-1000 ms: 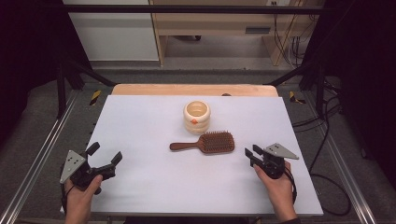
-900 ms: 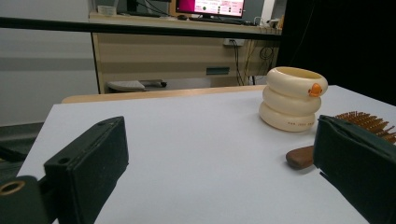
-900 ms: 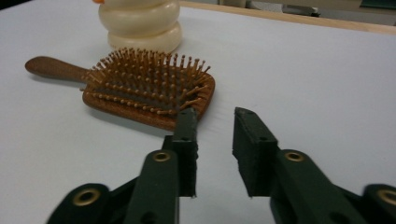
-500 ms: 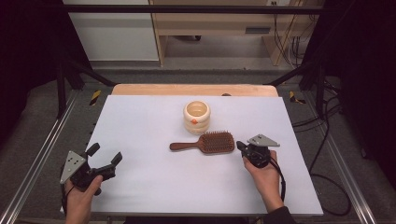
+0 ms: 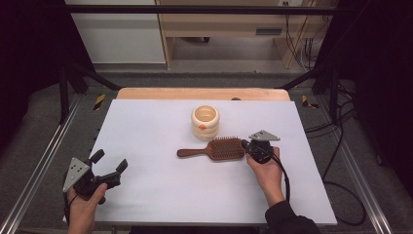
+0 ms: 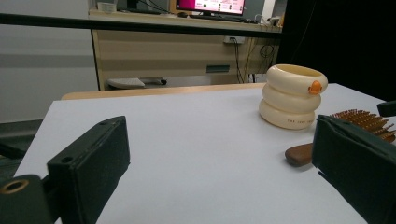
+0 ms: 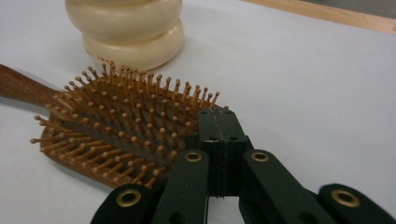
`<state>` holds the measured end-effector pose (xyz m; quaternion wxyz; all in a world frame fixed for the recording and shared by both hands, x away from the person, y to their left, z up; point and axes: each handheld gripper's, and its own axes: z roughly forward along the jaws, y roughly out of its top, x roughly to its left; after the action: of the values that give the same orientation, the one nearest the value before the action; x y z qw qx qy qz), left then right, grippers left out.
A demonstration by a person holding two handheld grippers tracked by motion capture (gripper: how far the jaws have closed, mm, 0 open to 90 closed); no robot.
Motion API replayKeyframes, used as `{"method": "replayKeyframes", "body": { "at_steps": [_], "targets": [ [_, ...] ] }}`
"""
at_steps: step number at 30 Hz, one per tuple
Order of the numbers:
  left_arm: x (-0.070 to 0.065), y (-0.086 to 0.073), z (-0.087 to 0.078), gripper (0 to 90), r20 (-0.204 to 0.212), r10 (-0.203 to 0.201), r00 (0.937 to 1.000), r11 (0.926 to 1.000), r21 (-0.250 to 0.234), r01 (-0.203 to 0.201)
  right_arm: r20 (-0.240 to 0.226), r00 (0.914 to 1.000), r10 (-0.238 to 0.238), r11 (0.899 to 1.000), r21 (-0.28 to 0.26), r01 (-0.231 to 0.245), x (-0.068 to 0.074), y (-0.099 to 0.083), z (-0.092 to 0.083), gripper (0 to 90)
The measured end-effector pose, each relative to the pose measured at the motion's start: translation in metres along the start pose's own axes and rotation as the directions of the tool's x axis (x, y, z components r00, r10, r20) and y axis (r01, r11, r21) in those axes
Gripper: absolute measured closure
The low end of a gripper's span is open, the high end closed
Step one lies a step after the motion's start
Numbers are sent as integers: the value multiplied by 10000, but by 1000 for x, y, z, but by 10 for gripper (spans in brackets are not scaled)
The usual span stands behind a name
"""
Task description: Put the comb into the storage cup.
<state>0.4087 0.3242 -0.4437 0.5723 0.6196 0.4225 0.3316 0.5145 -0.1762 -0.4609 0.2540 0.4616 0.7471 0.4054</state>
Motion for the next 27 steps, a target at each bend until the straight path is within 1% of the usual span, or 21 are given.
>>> {"method": "replayKeyframes", "body": {
  "at_steps": [4,6,7,10,13,17,22,23,25,27],
  "targets": [
    [0,0,1,46,41,-6,10000,10000,20,6,46,10000,-24,9998,173,23,-2,1,6,900],
    [0,-1,1,46,64,-7,10000,10000,38,7,47,9999,-94,9996,248,93,-4,2,9,900],
    [-1,0,1,46,81,2,10000,10000,46,-3,34,9999,-167,9991,382,166,-4,3,13,900],
    [-1,0,1,46,98,-1,10000,10000,47,0,35,9998,-187,9988,446,186,-5,5,18,900],
    [-1,-1,2,46,120,-11,9999,10000,58,10,51,9991,-417,9978,521,414,-5,8,24,900],
    [-1,-1,2,46,169,-69,9998,9999,86,68,52,9983,-587,9965,592,583,-5,12,29,900],
    [-2,-1,2,47,225,-115,9997,9999,121,113,-125,9945,-1043,9917,748,1050,-4,18,37,900],
    [-2,-1,2,48,247,-119,9996,9998,133,116,-220,9922,-1227,9896,727,1239,-3,19,39,900],
    [-3,-1,2,49,313,-96,9995,9998,176,91,-277,9918,-1245,9896,685,1261,-2,19,40,900],
    [-4,-1,2,51,359,-93,9993,9997,207,85,-560,9910,-1215,9903,611,1249,0,19,41,900]
  ]
}}
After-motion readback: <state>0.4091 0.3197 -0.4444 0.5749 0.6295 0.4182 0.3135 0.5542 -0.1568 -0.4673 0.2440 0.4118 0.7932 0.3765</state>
